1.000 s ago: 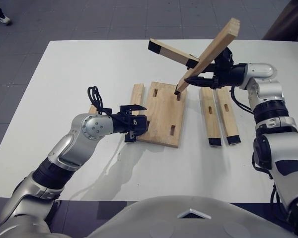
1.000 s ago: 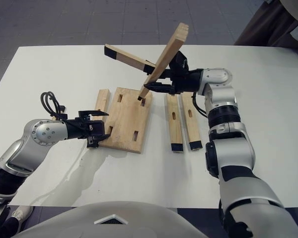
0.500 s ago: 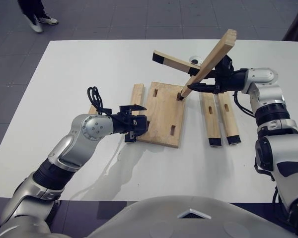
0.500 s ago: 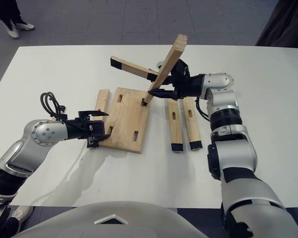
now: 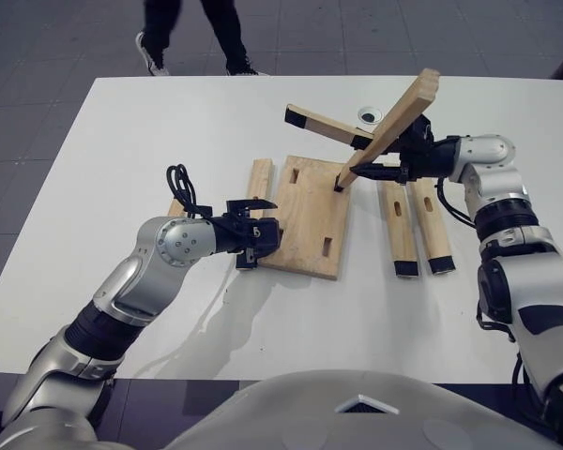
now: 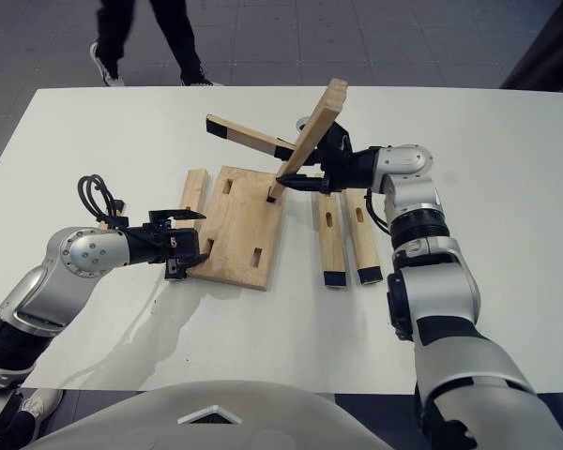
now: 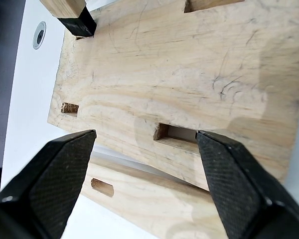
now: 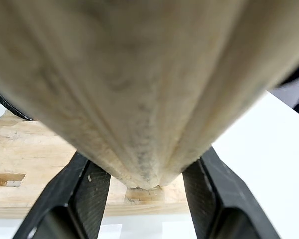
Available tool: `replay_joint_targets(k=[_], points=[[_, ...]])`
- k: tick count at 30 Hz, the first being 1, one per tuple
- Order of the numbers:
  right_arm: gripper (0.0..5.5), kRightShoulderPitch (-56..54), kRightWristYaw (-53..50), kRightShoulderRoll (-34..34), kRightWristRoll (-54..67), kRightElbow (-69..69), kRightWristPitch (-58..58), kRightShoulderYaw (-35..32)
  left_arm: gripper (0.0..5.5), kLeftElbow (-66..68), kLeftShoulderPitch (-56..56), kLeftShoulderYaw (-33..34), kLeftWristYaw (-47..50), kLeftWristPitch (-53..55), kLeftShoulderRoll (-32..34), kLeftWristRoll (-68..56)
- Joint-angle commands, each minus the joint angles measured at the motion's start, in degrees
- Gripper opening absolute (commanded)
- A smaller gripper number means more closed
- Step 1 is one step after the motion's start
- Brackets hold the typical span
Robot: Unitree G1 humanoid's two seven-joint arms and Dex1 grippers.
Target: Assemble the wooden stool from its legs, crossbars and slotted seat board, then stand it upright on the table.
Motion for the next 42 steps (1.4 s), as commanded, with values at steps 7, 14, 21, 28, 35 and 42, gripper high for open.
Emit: replay_joint_targets(k=[7, 14, 21, 28, 35, 42], points=[[2.03, -5.1, 3.7, -0.9, -7.9, 7.2, 11.3, 8.2, 3.73, 0.5, 5.1, -2.9, -2.1, 3.4, -0.4, 0.5], [2.02, -3.3, -5.8, -0.3, -11.6, 9.2, 8.1, 11.2, 3.73, 0.4, 4.9, -2.2, -0.9, 5.1, -1.8, 0.7], [2.05, 5.1, -16.5, -2.0, -13.6, 4.8, -0.1, 12.6, 3.73, 0.0, 5.6, -1.2, 0.2, 6.2, -2.4, 0.9], [2.08, 1.2, -14.1, -2.2, -11.1, 7.0, 9.9, 11.3, 3.73, 0.8, 4.8, -2.2, 0.3, 5.6, -3.1, 1.1], [2.07, -6.8, -11.0, -1.6, -9.8, 11.7, 22.8, 10.4, 3.73, 1.4, 4.7, -2.8, -0.1, 4.7, -3.4, 1.4], [2.07, -3.2, -11.1, -2.7, -13.1, 13.0, 20.0, 14.7, 3.73, 0.7, 5.0, -2.8, 0.2, 5.5, -3.7, 1.4]])
